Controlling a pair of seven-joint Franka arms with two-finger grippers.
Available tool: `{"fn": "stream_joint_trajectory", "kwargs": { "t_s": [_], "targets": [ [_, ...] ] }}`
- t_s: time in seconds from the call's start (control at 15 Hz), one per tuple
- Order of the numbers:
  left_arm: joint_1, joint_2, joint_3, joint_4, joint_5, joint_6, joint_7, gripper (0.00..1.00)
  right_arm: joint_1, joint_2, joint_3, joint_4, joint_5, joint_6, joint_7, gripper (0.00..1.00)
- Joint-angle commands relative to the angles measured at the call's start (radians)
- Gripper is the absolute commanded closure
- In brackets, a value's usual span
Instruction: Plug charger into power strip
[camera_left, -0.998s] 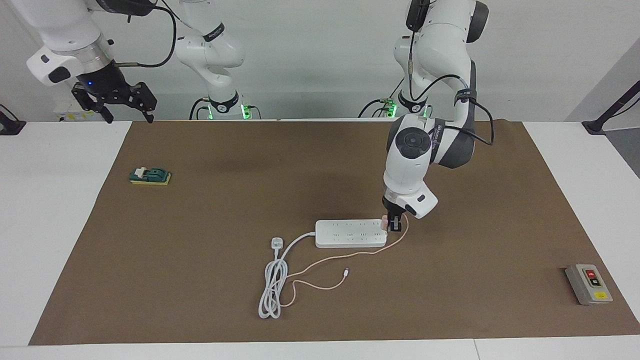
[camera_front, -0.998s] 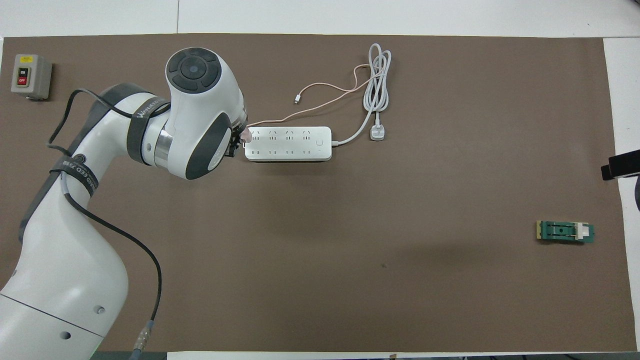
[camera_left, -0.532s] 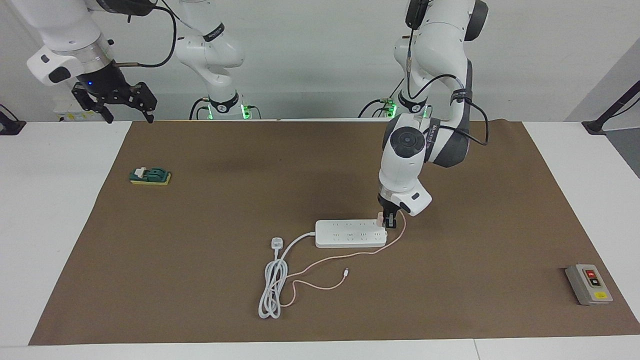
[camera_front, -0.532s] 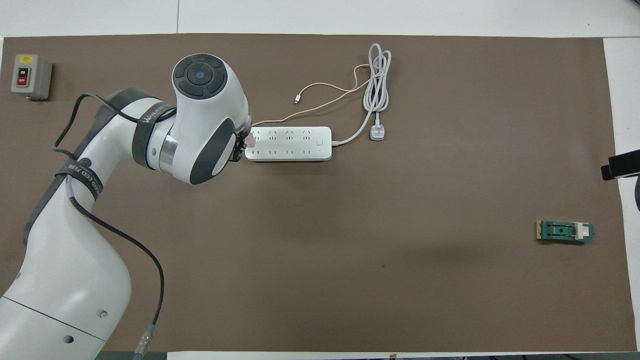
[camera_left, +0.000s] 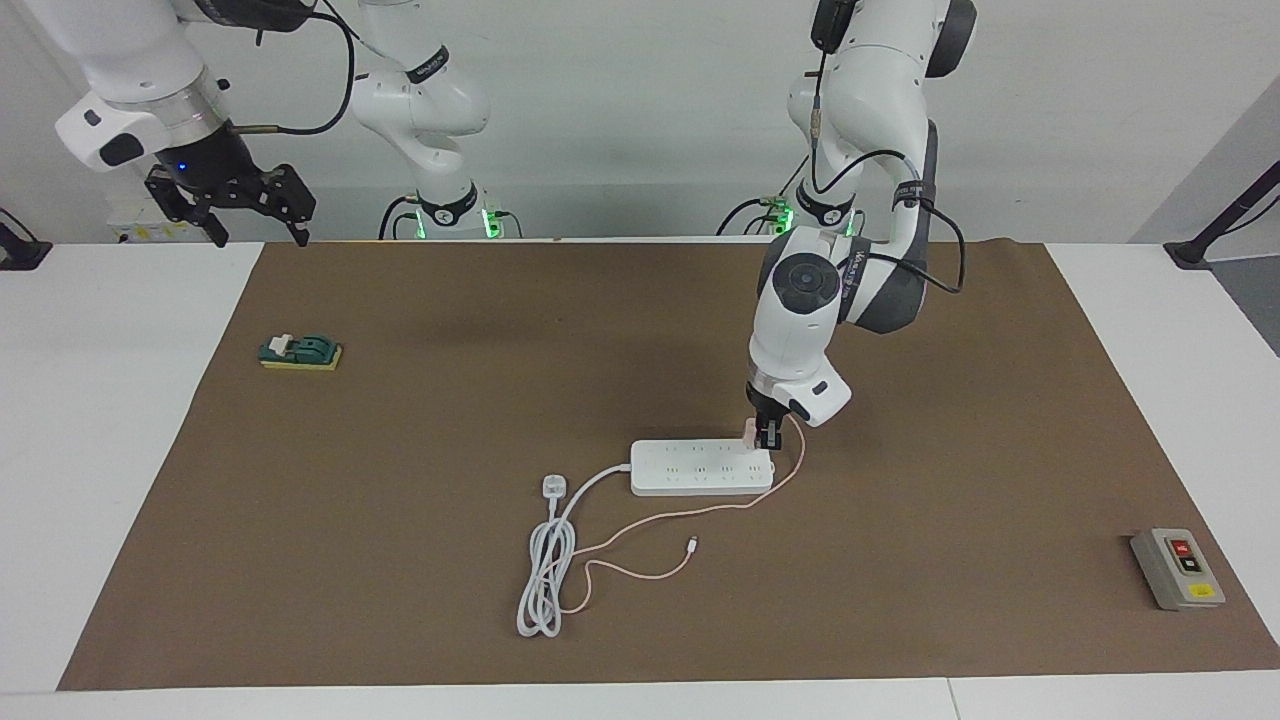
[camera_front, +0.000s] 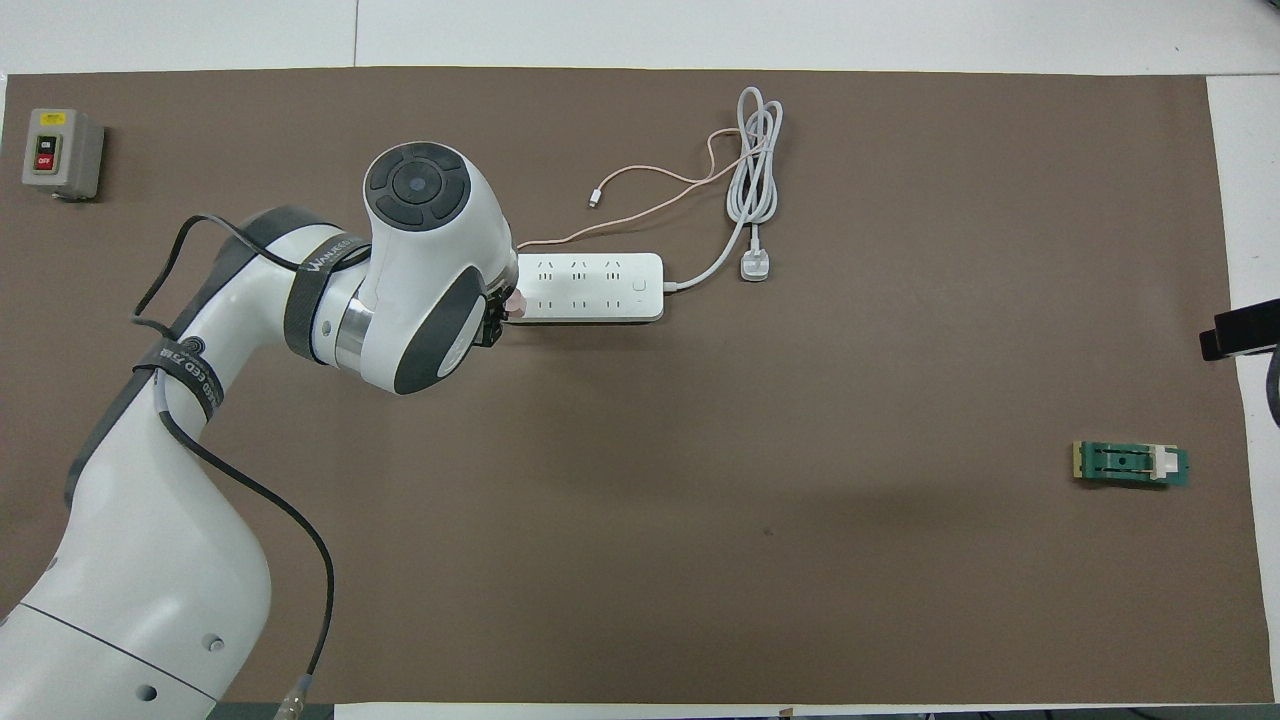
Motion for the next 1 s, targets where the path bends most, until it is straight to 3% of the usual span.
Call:
{"fn": "stream_joint_trajectory", "kwargs": {
  "t_s": [0.0, 0.93],
  "targets": [
    [-0.005, -0.034, 0.006, -0.046, -0.015, 0.039, -0.015, 1.00, 0.002, -0.006, 0.001, 0.004, -0.017, -0.011, -0.010, 0.00],
    [0.002, -0.055, 0.006, -0.109, -0.017, 0.067, -0.016, 1.00, -0.001, -0.006, 0.001, 0.002, -0.017, -0.014, -0.013, 0.00]
  ]
}}
